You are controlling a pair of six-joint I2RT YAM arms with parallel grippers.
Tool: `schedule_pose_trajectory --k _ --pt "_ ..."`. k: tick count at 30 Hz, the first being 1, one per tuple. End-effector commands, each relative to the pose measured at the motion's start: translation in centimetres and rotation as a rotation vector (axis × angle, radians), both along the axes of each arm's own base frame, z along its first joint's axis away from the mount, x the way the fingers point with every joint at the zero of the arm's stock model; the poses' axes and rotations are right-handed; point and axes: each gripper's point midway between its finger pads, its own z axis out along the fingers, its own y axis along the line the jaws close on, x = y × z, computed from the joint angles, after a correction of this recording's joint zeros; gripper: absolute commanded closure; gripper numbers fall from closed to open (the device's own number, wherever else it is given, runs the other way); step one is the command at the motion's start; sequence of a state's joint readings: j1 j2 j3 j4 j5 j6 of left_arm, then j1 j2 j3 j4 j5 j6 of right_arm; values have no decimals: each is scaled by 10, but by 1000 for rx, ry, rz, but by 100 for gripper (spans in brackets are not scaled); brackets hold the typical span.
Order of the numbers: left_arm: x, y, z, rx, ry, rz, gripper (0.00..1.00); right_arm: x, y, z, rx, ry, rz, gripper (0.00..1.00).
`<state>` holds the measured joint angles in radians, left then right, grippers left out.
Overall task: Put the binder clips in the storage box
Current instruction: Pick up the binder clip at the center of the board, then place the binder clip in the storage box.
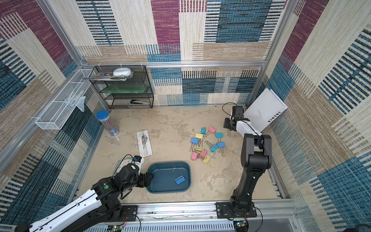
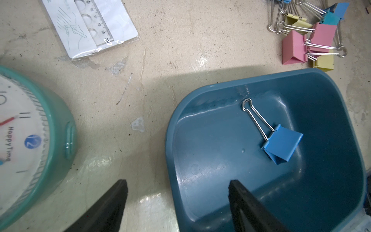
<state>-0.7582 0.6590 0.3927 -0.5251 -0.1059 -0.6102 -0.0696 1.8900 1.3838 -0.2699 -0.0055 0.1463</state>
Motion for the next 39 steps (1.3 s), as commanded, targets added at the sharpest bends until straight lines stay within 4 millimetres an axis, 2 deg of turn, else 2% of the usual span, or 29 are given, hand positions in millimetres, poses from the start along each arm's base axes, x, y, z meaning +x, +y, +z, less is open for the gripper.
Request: schedule_pose_trajectory --k 1,4,7,9,11,14,17,23,25,29,32,36,38,39 --pt "2 0 1 1 -16 -2 17 -5 24 24 58 -10 62 46" --pt "1 0 1 1 -15 -1 17 -16 68 47 121 -49 171 47" --pt "2 1 2 -1 -21 1 17 -42 143 61 165 -85 360 47" --pt "3 2 3 -2 -28 7 17 -71 205 63 186 -87 502 47" --pt "3 3 3 -3 -31 11 17 -102 254 61 223 -82 600 47" --pt "2 4 5 -11 -41 16 17 -147 311 61 302 -76 697 47" --pt "1 5 6 -19 -48 20 17 -193 355 57 320 -40 788 46" --pt "1 7 7 -20 -54 27 17 -269 410 27 363 66 944 45" --pt "1 8 8 -19 -56 32 17 -287 424 17 343 81 997 45" --pt "1 11 8 -14 -59 42 17 -299 440 -1 316 113 1049 45" --pt "1 15 9 -16 -68 63 17 -311 451 -4 329 120 1092 45" --pt "0 19 12 -29 -85 79 17 -327 457 -15 337 146 1126 45" --pt "0 19 12 -30 -86 80 17 -332 457 -20 333 160 1136 40" --pt "0 19 12 -29 -85 79 17 -333 456 -21 333 161 1135 34"
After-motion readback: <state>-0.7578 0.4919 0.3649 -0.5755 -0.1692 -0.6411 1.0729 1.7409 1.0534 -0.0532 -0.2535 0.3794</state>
